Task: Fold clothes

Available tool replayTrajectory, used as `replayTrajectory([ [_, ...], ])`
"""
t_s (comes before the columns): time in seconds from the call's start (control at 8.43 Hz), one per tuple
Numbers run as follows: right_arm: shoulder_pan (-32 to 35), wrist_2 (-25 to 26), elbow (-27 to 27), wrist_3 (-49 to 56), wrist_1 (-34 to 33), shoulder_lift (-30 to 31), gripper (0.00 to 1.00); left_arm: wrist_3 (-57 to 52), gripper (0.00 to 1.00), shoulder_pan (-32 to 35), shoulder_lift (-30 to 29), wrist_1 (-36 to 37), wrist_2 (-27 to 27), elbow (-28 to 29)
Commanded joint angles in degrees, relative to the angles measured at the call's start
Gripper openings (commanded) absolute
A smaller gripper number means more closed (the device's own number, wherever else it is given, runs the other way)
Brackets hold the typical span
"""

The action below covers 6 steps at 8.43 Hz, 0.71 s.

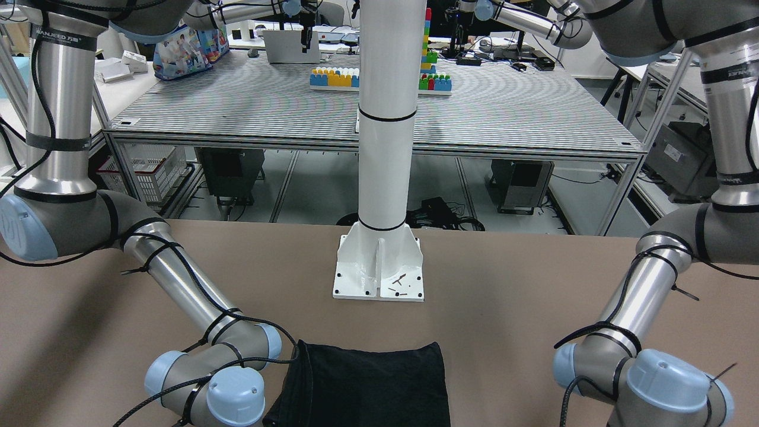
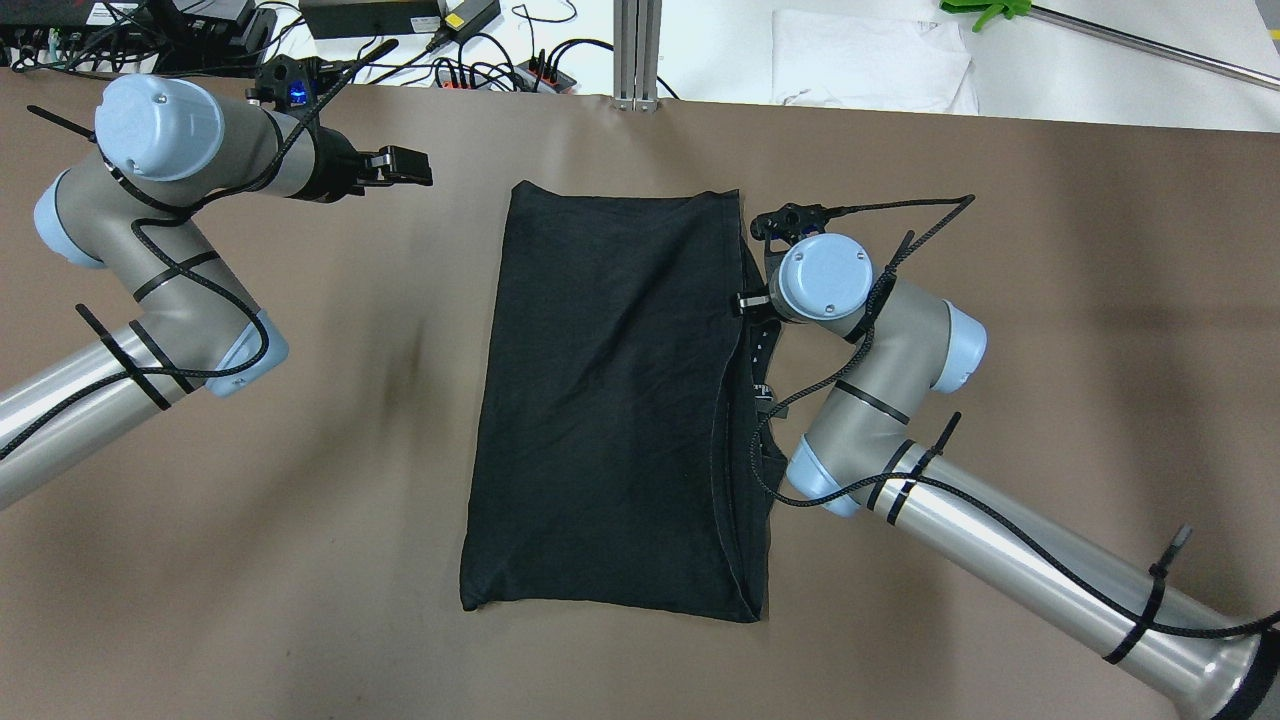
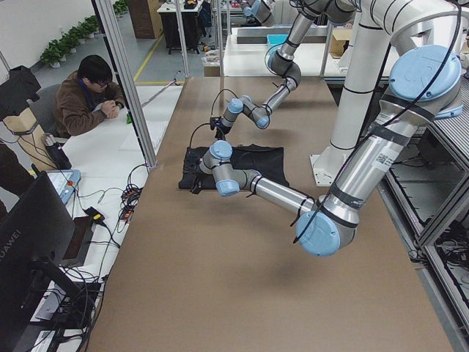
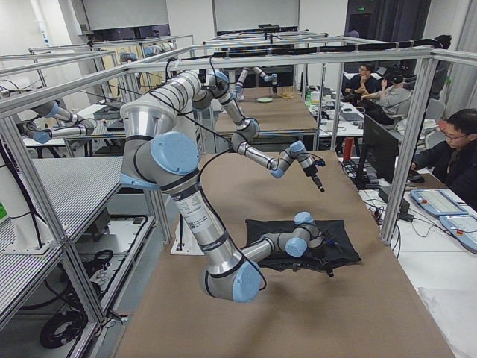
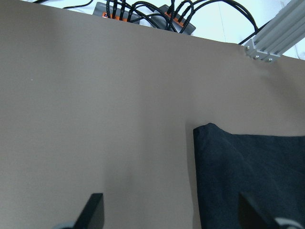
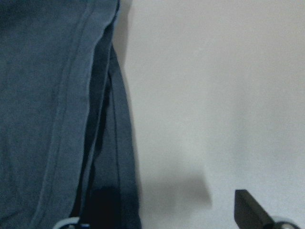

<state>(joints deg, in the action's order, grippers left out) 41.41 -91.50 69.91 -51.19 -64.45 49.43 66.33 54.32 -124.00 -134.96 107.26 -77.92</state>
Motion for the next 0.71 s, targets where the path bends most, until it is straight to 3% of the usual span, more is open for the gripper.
replayTrajectory([
  [0.0, 1.9, -3.6, 8.2, 1.5, -2.3, 3.7, 0.94, 0.0, 1.0, -0.1, -0.6, 1.4, 0.1, 0.0],
  [0.24, 3.7, -9.0, 14.1, 1.4, -7.9, 3.5, 0.94, 0.0, 1.0, 0.0, -0.6, 1.4, 0.1, -0.1],
  [0.36, 3.2, -9.4, 15.9, 0.4, -10.8, 3.0, 0.94, 0.1, 1.0, 0.0, -0.6, 1.4, 0.1, -0.4],
  [0.59, -0.6, -8.6, 15.8, -6.3, -9.7, 2.8, 0.95, 0.1, 1.0, 0.1, -0.5, 1.4, 0.1, -0.6],
])
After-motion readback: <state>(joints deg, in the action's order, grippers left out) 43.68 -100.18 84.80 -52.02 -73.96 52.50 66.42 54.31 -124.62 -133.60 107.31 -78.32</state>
